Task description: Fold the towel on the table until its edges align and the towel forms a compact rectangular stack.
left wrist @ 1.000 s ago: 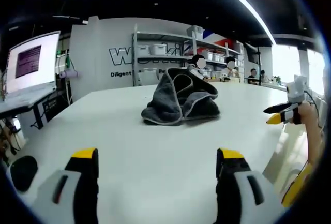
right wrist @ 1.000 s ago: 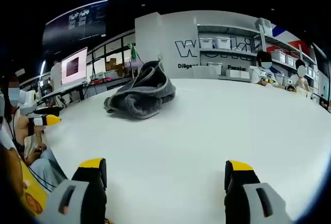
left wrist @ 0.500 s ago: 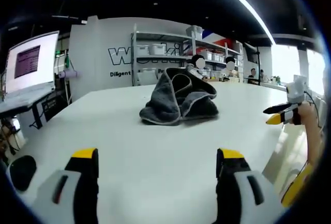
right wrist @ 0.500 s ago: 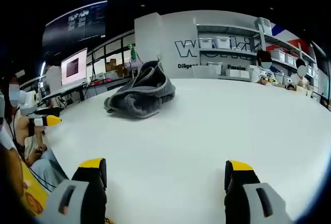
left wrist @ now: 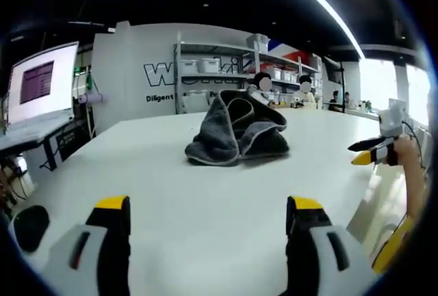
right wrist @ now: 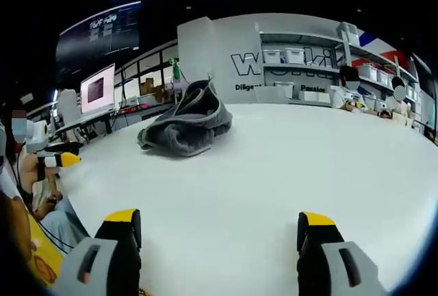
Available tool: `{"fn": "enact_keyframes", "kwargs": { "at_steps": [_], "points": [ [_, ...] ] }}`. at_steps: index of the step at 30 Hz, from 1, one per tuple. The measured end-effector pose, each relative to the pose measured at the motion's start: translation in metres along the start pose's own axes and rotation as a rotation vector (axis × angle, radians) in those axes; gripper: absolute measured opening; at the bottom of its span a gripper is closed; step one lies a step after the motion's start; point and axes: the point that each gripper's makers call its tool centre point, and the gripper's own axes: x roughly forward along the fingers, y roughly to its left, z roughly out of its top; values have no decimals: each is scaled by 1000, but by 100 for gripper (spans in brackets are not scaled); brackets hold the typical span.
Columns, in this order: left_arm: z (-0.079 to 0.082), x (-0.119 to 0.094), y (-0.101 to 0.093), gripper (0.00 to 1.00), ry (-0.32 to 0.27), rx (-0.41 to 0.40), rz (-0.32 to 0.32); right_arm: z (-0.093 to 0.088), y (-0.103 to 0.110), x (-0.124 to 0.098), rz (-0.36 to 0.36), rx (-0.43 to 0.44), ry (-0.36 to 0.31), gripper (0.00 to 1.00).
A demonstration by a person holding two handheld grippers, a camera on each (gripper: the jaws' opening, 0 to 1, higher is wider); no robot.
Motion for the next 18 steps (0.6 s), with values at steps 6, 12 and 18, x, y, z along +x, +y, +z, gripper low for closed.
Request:
{"fn": "enact_keyframes", "kwargs": {
  "at_steps": [6, 12, 18],
  "points": [
    [-1, -1, 1, 99, 0, -3, 1, 5, 12, 7, 29, -18, 0, 99],
    [-2, -1, 1, 99, -2, -5, -5, 11, 30, 20, 82, -37, 0, 97],
    [-2, -3, 3, 99, -6, -11, -3, 24, 61, 40, 168, -102, 2, 96]
  ]
}}
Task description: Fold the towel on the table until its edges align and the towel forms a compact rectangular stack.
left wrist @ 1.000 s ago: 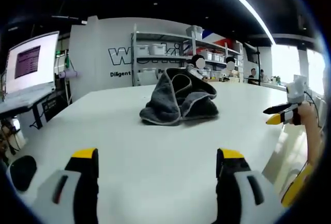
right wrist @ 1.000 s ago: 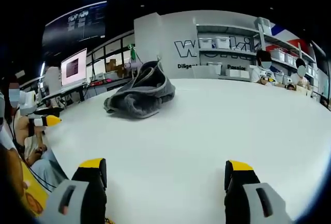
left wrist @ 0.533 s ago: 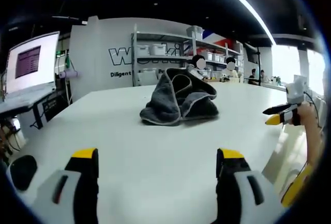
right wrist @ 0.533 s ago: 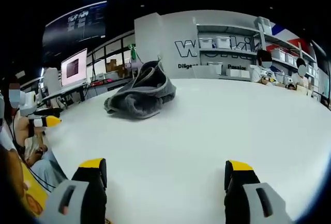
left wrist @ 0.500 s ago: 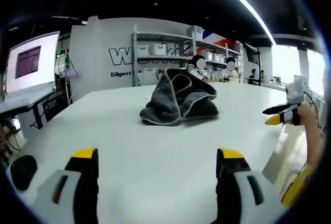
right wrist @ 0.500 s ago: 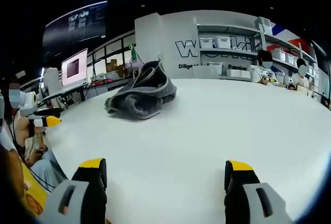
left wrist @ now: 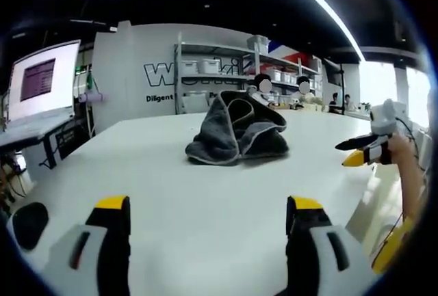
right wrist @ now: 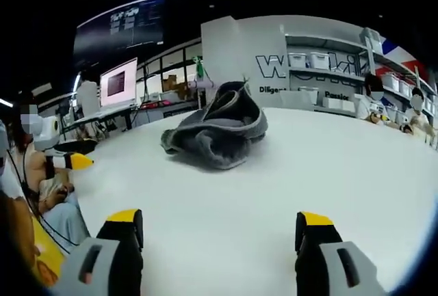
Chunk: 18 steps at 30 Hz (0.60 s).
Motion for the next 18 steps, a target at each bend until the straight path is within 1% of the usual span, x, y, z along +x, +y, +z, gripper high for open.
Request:
{"fn": "enact_keyframes", "kwargs": {
  "at_steps": [2, 4, 6, 8, 11, 12, 18],
  "points": [
    [-1, -1, 1, 99, 0, -1, 0, 6, 13, 12, 38, -16, 0, 95],
    [-1, -1, 1, 99, 0, -2, 0, 9, 21, 19, 66, -36, 2, 94],
    [-1, -1, 1, 99, -1, -6, -1, 17, 33, 31, 100, -49, -9, 93],
    [-2, -2, 2, 99, -1, -6, -2, 25, 49, 41, 159, -49, -29, 91],
    [-1, -7, 7, 99, -7, -9, 6, 34, 64, 59, 198, -62, -32, 89],
    [0, -8, 9, 99, -10, -10, 11, 35, 69, 65, 207, -72, -22, 89],
    [-3, -10, 15, 99, -8, -10, 32, 48, 90, 93, 247, -98, -22, 86]
  ]
}}
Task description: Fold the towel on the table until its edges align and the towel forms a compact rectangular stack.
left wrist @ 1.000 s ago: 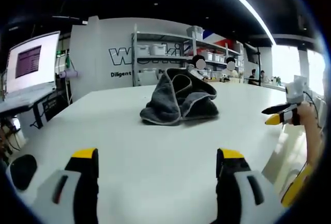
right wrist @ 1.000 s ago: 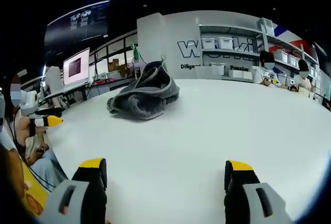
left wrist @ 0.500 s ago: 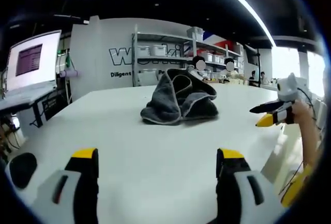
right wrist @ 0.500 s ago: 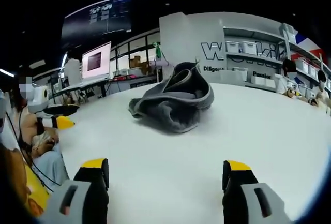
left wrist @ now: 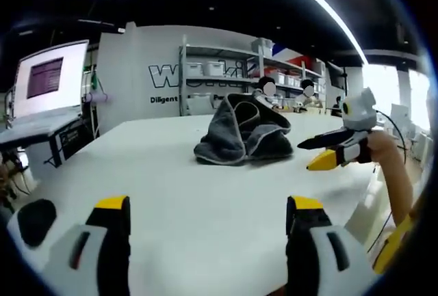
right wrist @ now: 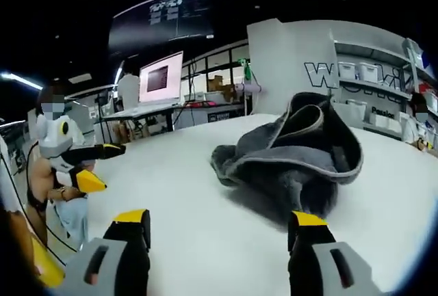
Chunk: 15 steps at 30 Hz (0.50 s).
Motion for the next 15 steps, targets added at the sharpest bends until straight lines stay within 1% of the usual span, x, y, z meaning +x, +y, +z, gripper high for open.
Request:
{"fn": "enact_keyframes", "kwargs": {
  "at_steps": [2, 3, 4, 6, 9, 10, 11, 15],
  "points": [
    [-3, 0, 2, 99, 10, 14, 14, -1, 7, 14, 20, -32, 43, 85],
    [-3, 0, 3, 99, 12, 15, 17, 0, 9, 20, 21, -45, 46, 85],
    [-4, 0, 3, 99, 12, 15, 17, 1, 10, 22, 22, -49, 48, 85],
    [-5, -1, 5, 99, 7, 3, 12, 6, 18, 36, 40, -67, 52, 83],
    [-6, -2, 8, 99, 8, 1, 18, 13, 23, 48, 62, -56, 36, 80],
    [-6, -4, 10, 99, 5, -1, 22, 16, 24, 55, 62, -50, 33, 79],
    [-6, -5, 11, 99, 3, -3, 23, 16, 23, 56, 61, -50, 32, 79],
    [-6, -9, 16, 99, -8, -15, 31, 18, 14, 69, 23, -43, 42, 77]
  ]
}}
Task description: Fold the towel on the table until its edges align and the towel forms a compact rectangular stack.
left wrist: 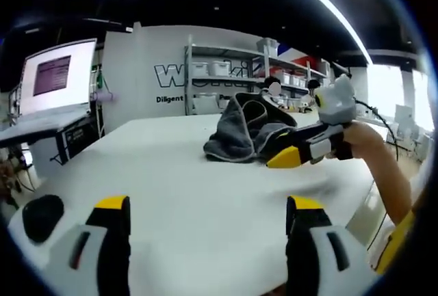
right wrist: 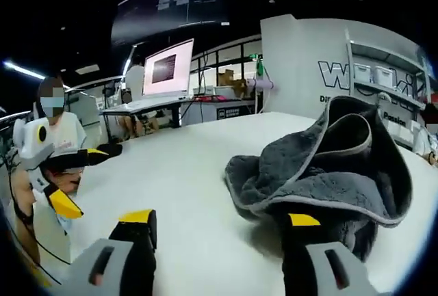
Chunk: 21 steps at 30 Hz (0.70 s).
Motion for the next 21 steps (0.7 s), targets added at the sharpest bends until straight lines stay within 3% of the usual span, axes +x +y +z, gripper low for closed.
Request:
{"fn": "enact_keyframes", "kwargs": {
  "at_steps": [6, 14, 21],
  "points": [
    [-3, -3, 7, 99, -1, -14, 12, 8, -3, 8, -1, 48, -45, 66],
    [-3, -7, 9, 99, -13, -24, 18, 11, -4, 14, -6, 46, -52, 60],
    [-4, -9, 9, 99, -16, -29, 23, 12, -18, 13, -46, 64, -69, 45]
  ]
}}
